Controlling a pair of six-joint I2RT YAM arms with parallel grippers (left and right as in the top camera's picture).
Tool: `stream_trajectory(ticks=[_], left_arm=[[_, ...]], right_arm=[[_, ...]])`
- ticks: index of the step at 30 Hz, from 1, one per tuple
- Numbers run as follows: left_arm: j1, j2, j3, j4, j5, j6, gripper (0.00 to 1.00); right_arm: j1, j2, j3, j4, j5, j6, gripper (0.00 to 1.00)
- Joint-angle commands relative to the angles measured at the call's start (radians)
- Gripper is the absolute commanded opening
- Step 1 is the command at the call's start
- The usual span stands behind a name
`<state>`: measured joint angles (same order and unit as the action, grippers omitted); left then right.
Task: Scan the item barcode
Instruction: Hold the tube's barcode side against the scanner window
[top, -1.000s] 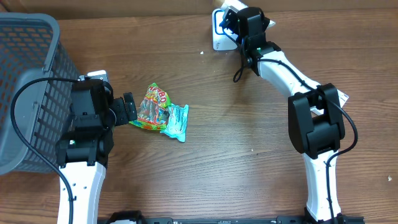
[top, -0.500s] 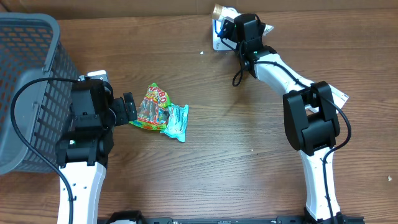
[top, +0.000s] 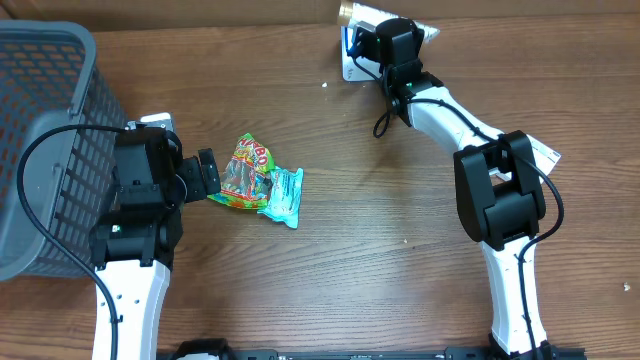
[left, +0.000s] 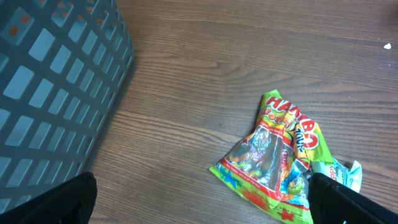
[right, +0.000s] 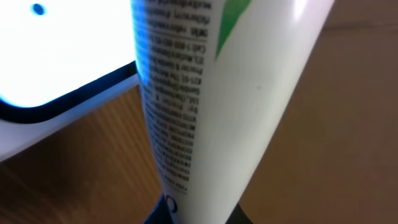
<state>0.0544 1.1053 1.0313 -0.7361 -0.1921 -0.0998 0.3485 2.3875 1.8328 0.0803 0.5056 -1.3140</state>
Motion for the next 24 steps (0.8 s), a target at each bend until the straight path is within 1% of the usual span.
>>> stream_trajectory(ticks=[1, 20, 24], left_arm=[[0.004, -0.006, 0.003, 0.003, -0.009, 0.014, 1.0], [0.004, -0.006, 0.003, 0.003, -0.009, 0.014, 1.0], [0.004, -0.006, 0.003, 0.003, -0.009, 0.014, 1.0]], right_arm=[[0.006, -0.018, 0.037, 0.074, 0.016, -0.079, 0.04], [-0.008, 0.01, 0.037, 0.092, -0.013, -0.074, 0.04], [0.0, 0.003, 0.037, 0.171, 0.051, -0.016, 0.04]])
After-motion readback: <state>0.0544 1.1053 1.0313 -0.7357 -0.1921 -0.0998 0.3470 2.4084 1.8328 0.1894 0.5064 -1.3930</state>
